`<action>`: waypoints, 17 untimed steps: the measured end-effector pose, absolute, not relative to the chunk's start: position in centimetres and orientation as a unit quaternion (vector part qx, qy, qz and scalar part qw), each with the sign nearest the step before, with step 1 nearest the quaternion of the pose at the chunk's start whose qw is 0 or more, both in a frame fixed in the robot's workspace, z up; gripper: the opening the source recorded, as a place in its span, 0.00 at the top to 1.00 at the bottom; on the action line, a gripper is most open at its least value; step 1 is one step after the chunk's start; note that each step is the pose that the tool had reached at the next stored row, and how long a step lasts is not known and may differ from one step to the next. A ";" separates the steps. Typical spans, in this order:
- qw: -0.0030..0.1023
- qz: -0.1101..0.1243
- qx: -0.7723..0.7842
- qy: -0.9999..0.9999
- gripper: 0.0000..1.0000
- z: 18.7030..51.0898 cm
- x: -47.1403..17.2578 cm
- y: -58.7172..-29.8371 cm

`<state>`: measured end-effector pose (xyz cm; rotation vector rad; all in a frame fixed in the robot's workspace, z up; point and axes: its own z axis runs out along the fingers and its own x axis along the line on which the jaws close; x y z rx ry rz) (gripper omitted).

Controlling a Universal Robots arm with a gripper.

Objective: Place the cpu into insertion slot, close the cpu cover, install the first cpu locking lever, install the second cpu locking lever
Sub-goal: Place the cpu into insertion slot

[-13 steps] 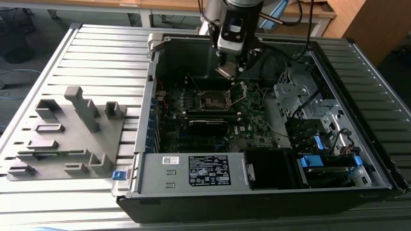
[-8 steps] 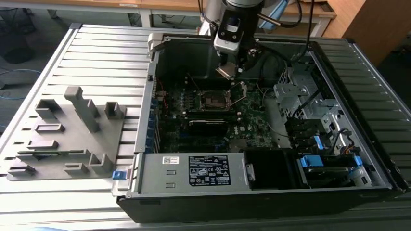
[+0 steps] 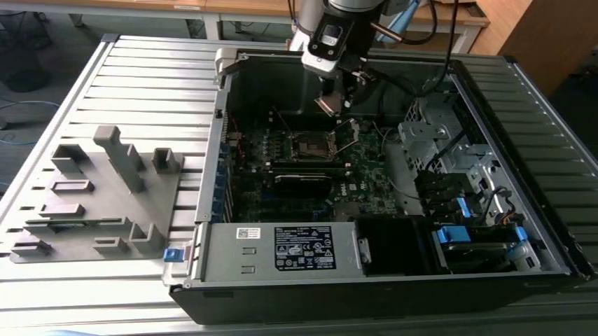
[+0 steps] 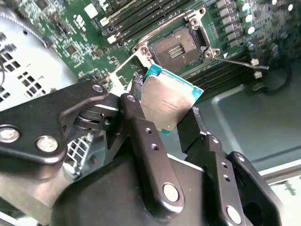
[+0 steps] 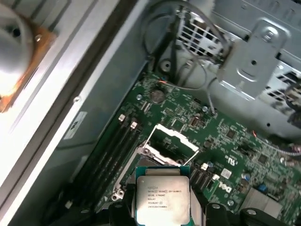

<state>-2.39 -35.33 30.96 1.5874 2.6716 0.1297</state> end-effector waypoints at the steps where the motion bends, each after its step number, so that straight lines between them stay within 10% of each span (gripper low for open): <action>1: 0.016 0.042 0.518 0.854 0.46 30.9 -2.4 -35.3; 17: 0.022 0.039 0.636 0.770 0.46 30.6 -2.4 -35.3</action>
